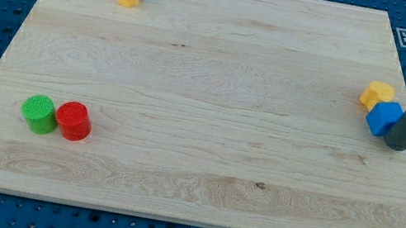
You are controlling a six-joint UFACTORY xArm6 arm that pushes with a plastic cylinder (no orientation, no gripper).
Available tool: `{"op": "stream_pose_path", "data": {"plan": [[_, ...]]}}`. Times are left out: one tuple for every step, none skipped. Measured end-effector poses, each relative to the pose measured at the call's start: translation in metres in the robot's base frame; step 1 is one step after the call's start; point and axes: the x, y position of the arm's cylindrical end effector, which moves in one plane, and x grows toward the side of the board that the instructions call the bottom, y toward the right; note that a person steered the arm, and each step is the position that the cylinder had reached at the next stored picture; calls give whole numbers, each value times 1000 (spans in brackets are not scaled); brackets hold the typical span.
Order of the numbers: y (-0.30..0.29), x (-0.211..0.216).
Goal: Push green circle along with red circle to the bottom center
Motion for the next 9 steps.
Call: {"op": "stream_pose_path", "data": {"plan": [[1, -1], [-14, 29], [-66, 76], [-153, 103], [-249, 112], [-341, 123], [-430, 122], [-513, 107], [-555, 64]]}}
